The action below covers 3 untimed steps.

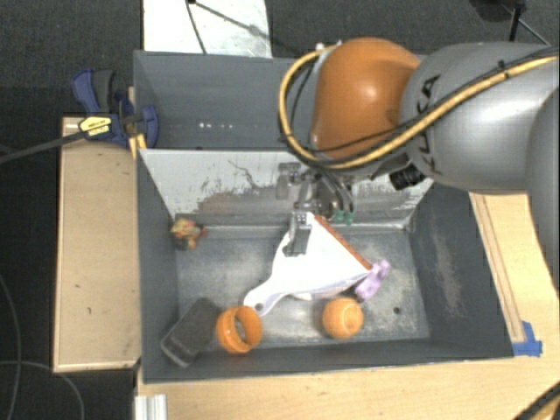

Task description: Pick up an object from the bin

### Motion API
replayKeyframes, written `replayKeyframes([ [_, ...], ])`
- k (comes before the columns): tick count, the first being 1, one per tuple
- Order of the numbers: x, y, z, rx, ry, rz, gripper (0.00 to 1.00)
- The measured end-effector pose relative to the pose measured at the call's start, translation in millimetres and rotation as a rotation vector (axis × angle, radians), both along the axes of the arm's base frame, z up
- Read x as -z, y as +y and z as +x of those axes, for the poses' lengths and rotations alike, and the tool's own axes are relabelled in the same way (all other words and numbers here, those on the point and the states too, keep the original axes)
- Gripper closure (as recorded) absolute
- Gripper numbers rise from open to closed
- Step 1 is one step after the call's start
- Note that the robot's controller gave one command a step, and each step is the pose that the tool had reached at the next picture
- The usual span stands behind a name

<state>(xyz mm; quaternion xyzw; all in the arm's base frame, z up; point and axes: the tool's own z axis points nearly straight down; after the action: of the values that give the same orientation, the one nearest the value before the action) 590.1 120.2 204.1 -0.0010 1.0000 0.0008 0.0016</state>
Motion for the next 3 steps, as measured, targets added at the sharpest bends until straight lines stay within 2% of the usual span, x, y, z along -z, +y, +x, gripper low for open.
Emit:
replayKeyframes([
  [1,13.7,10.6,-7.4,-0.022,0.002,-0.001,0.0],
  [2,57.2,-2.3,-43.2,-0.013,-0.006,0.002,0.0],
  [3,122.6,-17.1,-54.1,-0.182,-0.003,-0.001,0.0],
])
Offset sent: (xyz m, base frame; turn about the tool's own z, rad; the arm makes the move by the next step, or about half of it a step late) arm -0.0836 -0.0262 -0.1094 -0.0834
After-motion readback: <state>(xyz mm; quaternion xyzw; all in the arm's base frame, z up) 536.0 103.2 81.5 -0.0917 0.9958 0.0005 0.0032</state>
